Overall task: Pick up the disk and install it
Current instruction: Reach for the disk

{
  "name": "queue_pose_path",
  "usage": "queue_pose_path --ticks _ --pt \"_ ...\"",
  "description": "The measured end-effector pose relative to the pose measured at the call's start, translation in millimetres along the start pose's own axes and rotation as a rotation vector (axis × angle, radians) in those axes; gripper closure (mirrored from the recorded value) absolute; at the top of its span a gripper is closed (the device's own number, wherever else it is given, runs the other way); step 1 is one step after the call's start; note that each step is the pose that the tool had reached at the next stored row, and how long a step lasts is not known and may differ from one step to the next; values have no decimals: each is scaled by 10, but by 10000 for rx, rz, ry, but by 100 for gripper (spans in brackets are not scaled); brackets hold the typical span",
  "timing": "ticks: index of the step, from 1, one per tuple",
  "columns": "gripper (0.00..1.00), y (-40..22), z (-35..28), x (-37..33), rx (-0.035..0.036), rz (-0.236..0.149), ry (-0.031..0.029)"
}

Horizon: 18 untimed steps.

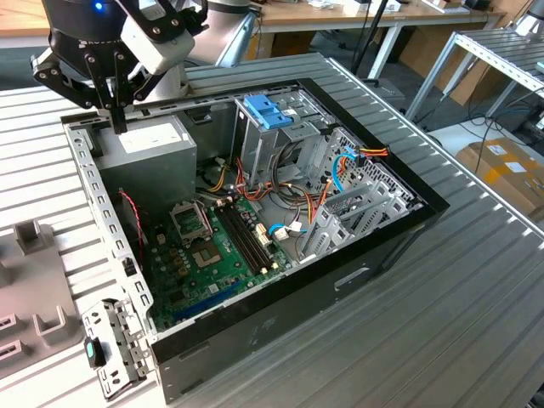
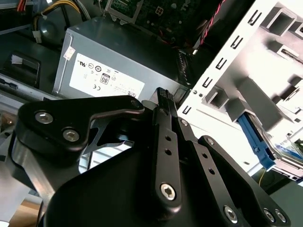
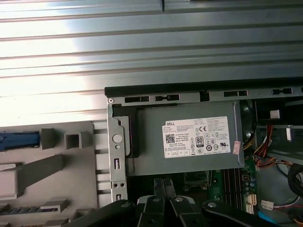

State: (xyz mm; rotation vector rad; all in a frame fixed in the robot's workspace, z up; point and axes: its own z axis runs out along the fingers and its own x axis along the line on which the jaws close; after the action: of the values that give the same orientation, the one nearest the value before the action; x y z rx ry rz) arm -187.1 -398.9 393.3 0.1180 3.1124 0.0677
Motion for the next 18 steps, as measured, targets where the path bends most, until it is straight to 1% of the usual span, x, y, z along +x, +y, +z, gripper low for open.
queue_pose_path --ticks 3,5,12,18 --pt "89 -5 -2 61 1 0 1" --pt "89 -6 -3 85 0 -1 0" --pt "89 -15 -6 205 0 0 0" --pt "89 -16 -6 215 0 0 0"
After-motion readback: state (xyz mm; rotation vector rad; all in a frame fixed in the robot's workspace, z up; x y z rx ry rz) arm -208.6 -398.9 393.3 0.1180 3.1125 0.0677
